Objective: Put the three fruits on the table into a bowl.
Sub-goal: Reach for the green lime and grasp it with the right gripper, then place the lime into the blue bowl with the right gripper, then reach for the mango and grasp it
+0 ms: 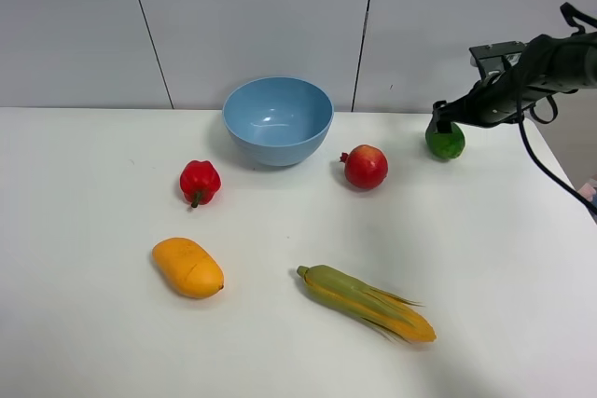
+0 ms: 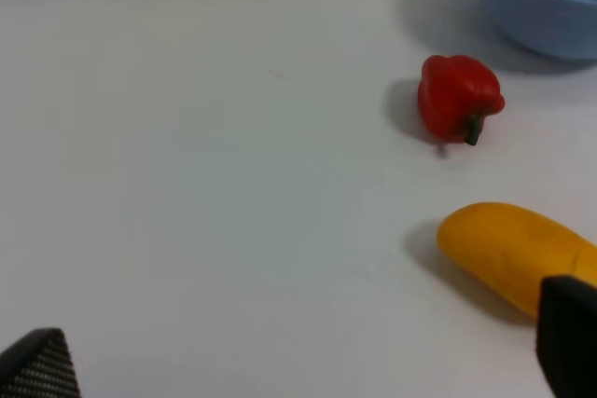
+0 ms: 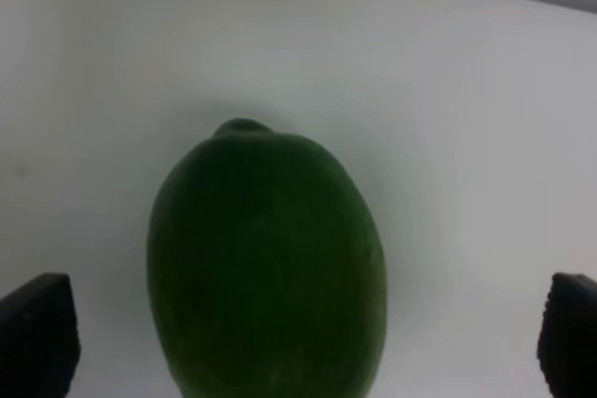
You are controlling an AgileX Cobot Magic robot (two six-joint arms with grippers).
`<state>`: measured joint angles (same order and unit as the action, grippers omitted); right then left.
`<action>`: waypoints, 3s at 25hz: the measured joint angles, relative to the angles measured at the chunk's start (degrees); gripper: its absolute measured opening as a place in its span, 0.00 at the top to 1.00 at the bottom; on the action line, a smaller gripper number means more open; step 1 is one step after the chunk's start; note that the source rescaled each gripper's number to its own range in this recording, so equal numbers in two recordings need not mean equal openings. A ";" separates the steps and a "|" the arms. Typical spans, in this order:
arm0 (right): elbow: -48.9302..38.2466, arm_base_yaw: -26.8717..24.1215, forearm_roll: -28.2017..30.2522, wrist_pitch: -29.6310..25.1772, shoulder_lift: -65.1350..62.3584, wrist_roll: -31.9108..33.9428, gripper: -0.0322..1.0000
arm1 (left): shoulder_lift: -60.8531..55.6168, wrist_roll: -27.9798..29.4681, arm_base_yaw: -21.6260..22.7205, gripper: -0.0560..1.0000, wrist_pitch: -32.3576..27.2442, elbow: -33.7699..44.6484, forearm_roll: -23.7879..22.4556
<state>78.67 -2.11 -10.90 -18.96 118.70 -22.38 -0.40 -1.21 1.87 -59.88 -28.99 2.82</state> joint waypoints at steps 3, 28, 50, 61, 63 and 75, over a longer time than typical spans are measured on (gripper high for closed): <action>0.06 0.00 -1.62 3.10 3.12 -1.19 0.00 | 0.00 0.00 0.00 0.00 0.00 0.00 0.00; 21.06 11.11 -16.13 -12.87 1.48 -1.53 0.96 | 0.00 0.00 0.00 0.00 0.00 0.00 0.00; 39.63 29.19 -16.92 -9.31 18.54 -3.57 0.55 | 0.00 0.00 0.00 0.00 0.00 0.00 0.00; 39.67 29.41 -1.96 -20.72 -7.85 6.12 0.55 | 0.00 0.00 0.00 0.00 0.00 0.00 0.00; 39.67 28.98 0.42 -22.92 -14.78 6.96 0.55 | 0.00 0.00 0.00 0.00 0.00 0.00 0.00; 10.31 19.79 12.13 -33.16 -56.09 18.33 0.55 | 0.00 0.00 0.00 0.00 0.00 0.00 0.00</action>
<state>88.97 17.68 1.24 -52.12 62.61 -4.05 -0.40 -1.21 1.87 -59.88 -28.99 2.82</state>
